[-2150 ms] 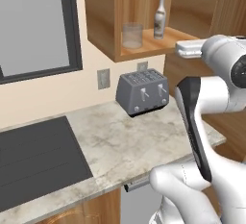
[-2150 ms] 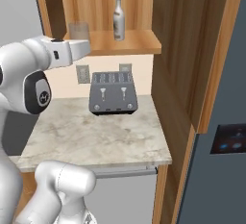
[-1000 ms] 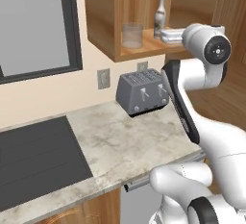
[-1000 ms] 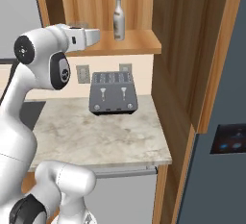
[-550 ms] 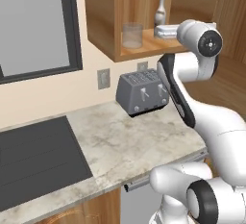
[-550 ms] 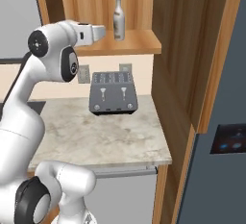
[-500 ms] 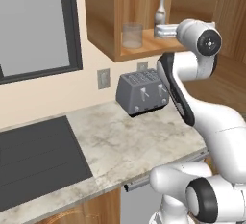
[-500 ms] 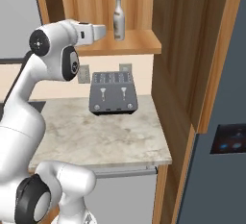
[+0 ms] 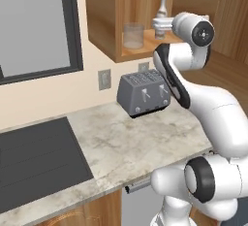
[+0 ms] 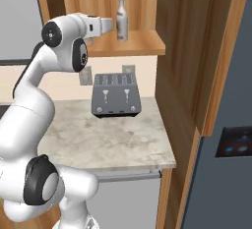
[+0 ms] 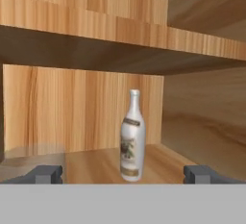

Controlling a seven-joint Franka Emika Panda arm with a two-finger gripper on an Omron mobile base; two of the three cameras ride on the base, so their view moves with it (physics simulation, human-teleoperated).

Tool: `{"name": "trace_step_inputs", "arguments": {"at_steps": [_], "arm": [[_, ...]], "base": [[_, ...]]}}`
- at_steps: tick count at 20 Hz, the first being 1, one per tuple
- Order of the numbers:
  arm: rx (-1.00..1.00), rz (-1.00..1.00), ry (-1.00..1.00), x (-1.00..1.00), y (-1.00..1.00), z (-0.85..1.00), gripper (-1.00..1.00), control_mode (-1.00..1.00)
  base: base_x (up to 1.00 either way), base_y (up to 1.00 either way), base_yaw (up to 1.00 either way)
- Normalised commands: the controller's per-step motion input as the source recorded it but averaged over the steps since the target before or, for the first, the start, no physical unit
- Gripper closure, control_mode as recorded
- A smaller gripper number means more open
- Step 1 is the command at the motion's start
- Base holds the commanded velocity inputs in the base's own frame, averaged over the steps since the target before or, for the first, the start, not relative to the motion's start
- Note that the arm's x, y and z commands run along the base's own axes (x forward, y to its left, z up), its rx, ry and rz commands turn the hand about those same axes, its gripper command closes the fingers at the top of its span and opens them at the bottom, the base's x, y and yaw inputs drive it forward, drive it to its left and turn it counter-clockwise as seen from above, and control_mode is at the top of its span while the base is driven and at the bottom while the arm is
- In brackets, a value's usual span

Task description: There is a bowl on the dining counter. Grab a lemon wedge from the fridge and place it in the bowl. Then get the liquor bottle and glass cup from the cabinet and place them next to the bowl.

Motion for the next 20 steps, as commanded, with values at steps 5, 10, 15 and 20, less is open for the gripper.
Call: {"name": "trace_step_inputs", "arguments": {"at_steps": [5, 10, 15, 20], "arm": [[0.00, 0.05, 0.00, 0.30, -0.08, 0.11, -1.00, -1.00], [0.00, 0.04, 0.03, 0.23, -0.23, 0.01, -1.00, -1.00], [0.01, 0.05, 0.03, 0.19, -0.30, 0.00, -1.00, -1.00], [0.00, 0.04, 0.00, 0.23, -0.19, 0.00, -1.00, -1.00]], "base": [[0.00, 0.00, 0.00], [0.00, 0.00, 0.00], [0.00, 0.00, 0.00], [0.00, 0.00, 0.00]]}}
